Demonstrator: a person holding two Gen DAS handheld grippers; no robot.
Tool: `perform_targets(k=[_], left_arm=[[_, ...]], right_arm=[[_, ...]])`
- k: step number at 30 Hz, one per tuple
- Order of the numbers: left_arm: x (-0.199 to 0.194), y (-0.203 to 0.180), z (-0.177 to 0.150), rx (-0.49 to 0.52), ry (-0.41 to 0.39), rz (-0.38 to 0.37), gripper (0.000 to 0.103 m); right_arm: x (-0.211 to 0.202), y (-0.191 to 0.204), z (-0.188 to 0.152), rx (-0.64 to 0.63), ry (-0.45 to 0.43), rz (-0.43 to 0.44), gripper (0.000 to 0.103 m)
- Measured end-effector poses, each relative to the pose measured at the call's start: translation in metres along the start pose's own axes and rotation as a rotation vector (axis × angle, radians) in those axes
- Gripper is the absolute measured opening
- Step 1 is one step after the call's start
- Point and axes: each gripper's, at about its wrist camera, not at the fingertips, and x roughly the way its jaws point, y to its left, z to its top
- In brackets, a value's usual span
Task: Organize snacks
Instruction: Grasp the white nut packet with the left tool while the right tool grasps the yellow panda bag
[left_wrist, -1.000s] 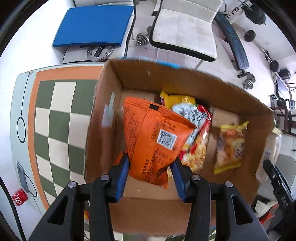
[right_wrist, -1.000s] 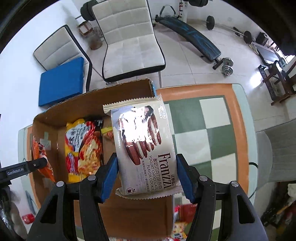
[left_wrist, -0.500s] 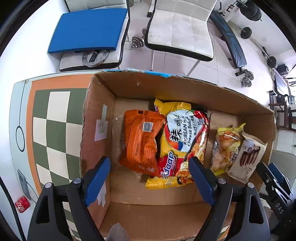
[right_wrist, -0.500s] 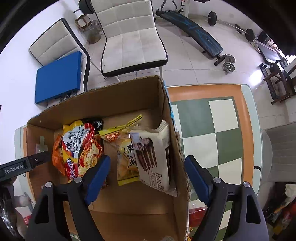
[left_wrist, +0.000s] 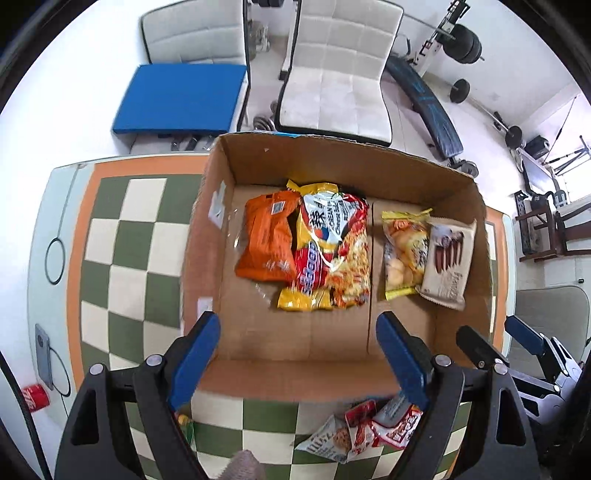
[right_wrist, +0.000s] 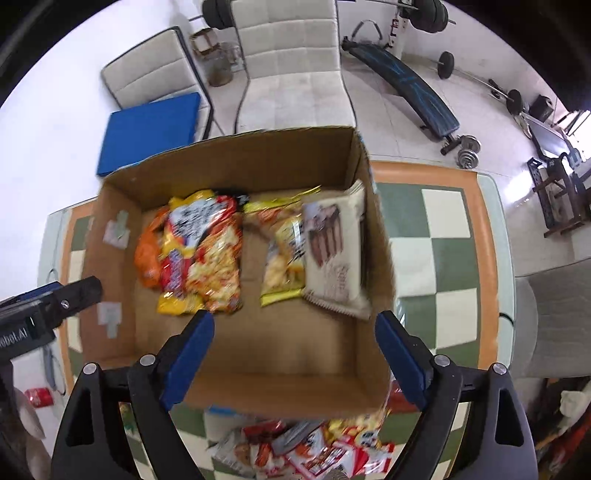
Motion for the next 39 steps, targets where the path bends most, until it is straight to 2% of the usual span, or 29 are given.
perform_targets(k=[6,10,15,18,21,27,29,33,35,39], left_arm=[[-0.035,0.000,-0.041,-0.009,-0.057,0.009,0.086],[-0.037,-0.001,-0.084,-0.015,-0.021,0.025,0.086],[0.010,-0.006,-0.140,-0.008,0.128,0.013,0.086],[0.050,-0.008,-0.167,-0.054,0.235,-0.023,0.086],[0.093,-0.007,-0.185,-0.144,0.354,-0.078,0.086],[0.143,-0.008,-0.200,-0.272,0.468,-0.111,0.086],[0.157,-0.005,-0.200,-0.332,0.496,-0.120,0.086],[0.172,-0.003,-0.198,-0.422,0.520,-0.139,0.086],[0.176,-0.003,-0.195,-0.452,0.518,-0.120,0.086],[0.182,-0.008,-0.192,-0.434,0.505,-0.069,0.086]], right_arm=[[-0.029,0.010,-0.036,-0.014,-0.039,0.027,0.091],[-0.040,0.004,-0.068,-0.007,-0.031,0.045,0.091],[-0.018,-0.025,-0.118,0.022,0.087,0.039,0.091],[0.005,-0.055,-0.141,0.077,0.149,0.010,0.091],[0.027,-0.085,-0.156,0.149,0.191,-0.005,0.091],[0.063,-0.109,-0.156,0.180,0.231,-0.026,0.091],[0.075,-0.109,-0.153,0.197,0.248,0.004,0.091],[0.090,-0.107,-0.149,0.215,0.265,0.011,0.091],[0.095,-0.104,-0.146,0.223,0.268,0.015,0.088],[0.104,-0.099,-0.147,0.232,0.279,0.005,0.070]])
